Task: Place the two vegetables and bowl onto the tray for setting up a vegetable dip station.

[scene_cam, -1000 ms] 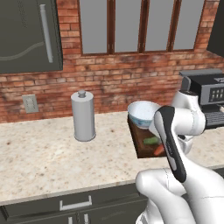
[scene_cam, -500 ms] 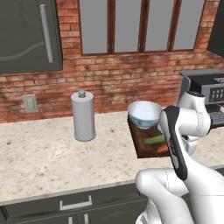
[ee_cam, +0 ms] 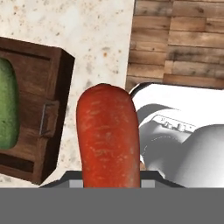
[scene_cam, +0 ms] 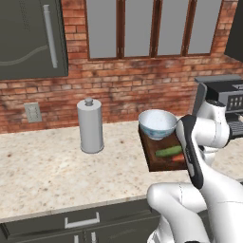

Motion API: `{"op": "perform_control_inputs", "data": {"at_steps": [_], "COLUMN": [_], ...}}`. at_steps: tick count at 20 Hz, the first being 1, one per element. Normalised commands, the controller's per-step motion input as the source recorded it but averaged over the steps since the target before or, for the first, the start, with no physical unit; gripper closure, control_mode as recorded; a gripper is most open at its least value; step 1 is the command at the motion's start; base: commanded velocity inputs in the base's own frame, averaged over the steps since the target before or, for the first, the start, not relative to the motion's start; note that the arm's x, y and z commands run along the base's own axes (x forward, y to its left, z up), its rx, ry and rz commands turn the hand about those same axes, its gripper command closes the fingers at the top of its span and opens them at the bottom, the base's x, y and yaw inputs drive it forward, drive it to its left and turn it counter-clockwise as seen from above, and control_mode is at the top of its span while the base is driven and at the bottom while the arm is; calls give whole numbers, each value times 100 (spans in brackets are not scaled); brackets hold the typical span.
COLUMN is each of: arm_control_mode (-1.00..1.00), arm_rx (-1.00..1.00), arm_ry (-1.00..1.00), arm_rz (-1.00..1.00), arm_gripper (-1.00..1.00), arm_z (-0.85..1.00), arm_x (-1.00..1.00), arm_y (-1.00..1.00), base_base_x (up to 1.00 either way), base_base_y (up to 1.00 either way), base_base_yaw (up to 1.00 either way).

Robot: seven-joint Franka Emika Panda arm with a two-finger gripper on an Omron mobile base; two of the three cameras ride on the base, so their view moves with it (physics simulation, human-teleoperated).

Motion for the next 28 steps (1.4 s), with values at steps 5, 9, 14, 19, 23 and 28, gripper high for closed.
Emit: {"op": "perform_control_inputs", "data": {"at_steps": [5,9,14,19,23,28], "arm_control_mode": [-100,-100,-100,-100,-100,-100], "arm_rx": [0,0,0,0,0,3], "arm_ry": [0,0,0,0,0,0], "arm_rz": [-9,-5,-4,-3,-1,0], "arm_gripper": [100,100,100,100,100,100], "arm_z": [-9,-9,-15,-16,-17,-18], "arm_x": [27,25,23,23,25,23], "arm_y": [-16,-15,-10,-12,-5,-2], "base_base_x": [0,0,0,0,0,0], "base_base_y": [0,0,0,0,0,0], "base_base_yaw": [0,0,0,0,0,0]}}
